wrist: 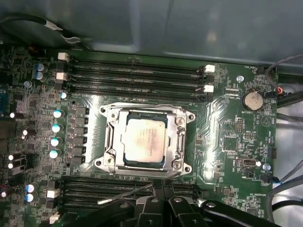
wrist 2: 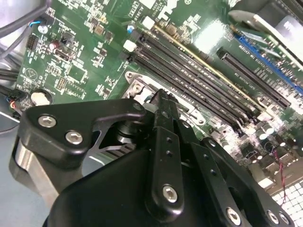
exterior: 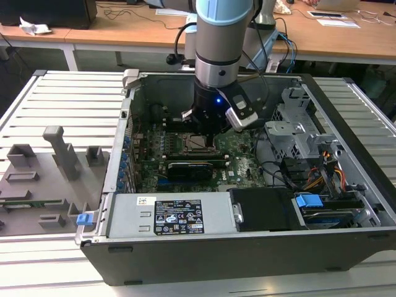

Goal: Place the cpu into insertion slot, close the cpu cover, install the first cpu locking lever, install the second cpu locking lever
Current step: 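Install the second cpu locking lever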

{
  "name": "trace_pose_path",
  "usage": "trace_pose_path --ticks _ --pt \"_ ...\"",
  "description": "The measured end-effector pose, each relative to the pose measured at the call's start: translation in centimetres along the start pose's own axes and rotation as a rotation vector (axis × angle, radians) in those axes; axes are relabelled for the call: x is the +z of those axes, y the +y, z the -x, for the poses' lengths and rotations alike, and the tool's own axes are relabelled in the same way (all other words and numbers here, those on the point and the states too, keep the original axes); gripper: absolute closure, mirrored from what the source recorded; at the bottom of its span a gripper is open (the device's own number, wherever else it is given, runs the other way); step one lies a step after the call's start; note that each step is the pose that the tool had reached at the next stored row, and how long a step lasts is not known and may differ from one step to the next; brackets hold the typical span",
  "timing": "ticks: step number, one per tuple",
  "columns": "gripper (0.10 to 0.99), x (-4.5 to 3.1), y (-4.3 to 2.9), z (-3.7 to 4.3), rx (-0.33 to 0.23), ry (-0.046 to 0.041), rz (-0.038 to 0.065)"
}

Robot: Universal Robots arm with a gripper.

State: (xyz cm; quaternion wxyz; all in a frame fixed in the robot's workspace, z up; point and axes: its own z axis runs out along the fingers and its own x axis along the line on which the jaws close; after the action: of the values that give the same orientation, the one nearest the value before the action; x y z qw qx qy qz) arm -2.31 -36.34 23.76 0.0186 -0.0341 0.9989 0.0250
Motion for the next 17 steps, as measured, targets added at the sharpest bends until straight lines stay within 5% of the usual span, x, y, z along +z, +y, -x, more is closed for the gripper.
trace_pose_path --ticks 4,7,17 --pt "0.98 0.04 -0.1 -1.07 0.0 -0.0004 0.005" --pt "0.98 0.1 -0.21 -2.81 0.0 -0.0006 0.007" --pt "0.98 0.58 -0.85 -4.14 0.001 -0.0015 0.023"
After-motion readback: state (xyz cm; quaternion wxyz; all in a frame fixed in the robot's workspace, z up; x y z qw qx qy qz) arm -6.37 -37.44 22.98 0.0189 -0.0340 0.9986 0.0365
